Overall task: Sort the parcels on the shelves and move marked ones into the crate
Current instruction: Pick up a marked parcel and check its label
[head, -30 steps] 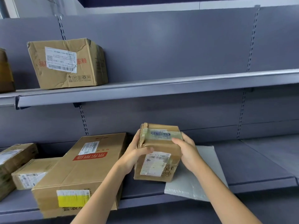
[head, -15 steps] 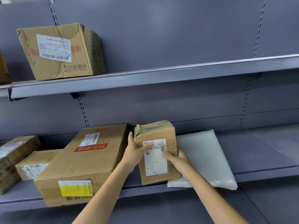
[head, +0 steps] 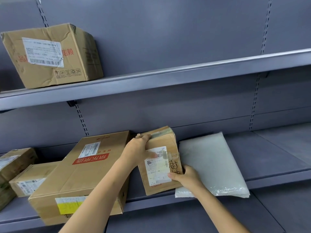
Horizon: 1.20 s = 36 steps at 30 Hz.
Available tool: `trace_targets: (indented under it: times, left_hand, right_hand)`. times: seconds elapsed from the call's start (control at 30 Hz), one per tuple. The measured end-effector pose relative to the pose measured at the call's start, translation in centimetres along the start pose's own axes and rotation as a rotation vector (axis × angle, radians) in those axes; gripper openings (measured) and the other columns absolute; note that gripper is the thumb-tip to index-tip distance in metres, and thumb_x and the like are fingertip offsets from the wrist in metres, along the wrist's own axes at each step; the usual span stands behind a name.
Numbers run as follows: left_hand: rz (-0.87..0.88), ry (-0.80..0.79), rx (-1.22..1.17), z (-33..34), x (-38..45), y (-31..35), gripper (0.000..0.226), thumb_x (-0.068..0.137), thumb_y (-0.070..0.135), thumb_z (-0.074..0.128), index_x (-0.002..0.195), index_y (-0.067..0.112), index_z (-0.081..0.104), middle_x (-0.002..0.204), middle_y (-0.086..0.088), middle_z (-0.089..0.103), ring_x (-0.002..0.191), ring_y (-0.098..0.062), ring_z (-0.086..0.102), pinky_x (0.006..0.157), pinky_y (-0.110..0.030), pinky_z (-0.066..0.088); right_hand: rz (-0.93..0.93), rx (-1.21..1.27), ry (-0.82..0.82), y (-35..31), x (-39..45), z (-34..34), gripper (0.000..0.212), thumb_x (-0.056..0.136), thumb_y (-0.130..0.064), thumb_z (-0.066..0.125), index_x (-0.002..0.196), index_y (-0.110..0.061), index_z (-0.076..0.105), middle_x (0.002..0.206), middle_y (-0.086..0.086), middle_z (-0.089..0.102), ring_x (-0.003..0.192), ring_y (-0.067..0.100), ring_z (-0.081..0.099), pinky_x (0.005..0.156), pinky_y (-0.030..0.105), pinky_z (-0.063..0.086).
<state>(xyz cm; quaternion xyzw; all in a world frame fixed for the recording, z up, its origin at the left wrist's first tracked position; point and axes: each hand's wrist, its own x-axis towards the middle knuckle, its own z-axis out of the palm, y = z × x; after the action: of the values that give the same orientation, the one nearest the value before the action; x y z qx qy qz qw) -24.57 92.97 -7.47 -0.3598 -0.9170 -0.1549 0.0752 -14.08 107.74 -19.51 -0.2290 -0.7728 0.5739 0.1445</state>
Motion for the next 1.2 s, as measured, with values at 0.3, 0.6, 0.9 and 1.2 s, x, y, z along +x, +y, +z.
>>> trace_targets:
  times: [0.3,0.6,0.9,1.2]
  left_hand:
    - [-0.007,0.189,-0.221,-1.5,-1.0,-0.7,0.035,0.077,0.036,0.071,0.102,0.011,0.067,0.090,-0.003,0.068,0.078,-0.020,0.060,0.065,-0.027,0.047]
    - [-0.097,0.504,-0.503,-2.4,-1.8,-1.3,0.019,0.077,0.017,0.074,0.094,0.008,0.073,0.081,0.003,0.069,0.073,-0.011,0.059,0.066,-0.015,0.041]
    - [-0.249,0.547,-0.919,-4.0,-5.6,-3.0,0.002,0.079,0.024,0.071,0.079,0.023,0.069,0.075,0.009,0.071,0.077,-0.009,0.066,0.066,-0.025,0.052]
    - [-0.099,0.335,-0.827,-3.6,-14.3,-4.1,0.022,0.078,0.024,0.071,0.099,0.024,0.063,0.096,0.014,0.066,0.090,-0.002,0.062,0.075,-0.022,0.053]
  right_hand:
    - [-0.040,0.113,0.135,-0.5,-0.2,0.5,0.033,0.068,-0.023,0.079,0.097,-0.016,0.064,0.094,-0.004,0.070,0.086,0.012,0.066,0.074,0.029,0.056]
    - [-0.100,0.204,0.172,-1.6,-1.3,2.8,0.027,0.074,-0.027,0.075,0.096,-0.024,0.060,0.092,-0.012,0.068,0.087,0.005,0.063,0.071,0.019,0.051]
    - [-0.194,0.513,0.218,-5.0,-4.1,3.3,0.030,0.080,-0.021,0.069,0.106,-0.026,0.055,0.105,-0.006,0.068,0.094,0.010,0.065,0.076,0.031,0.056]
    - [-0.325,0.548,0.432,-7.0,-12.3,2.2,0.027,0.085,-0.014,0.063,0.105,-0.031,0.062,0.102,-0.010,0.070,0.092,0.005,0.065,0.072,0.026,0.049]
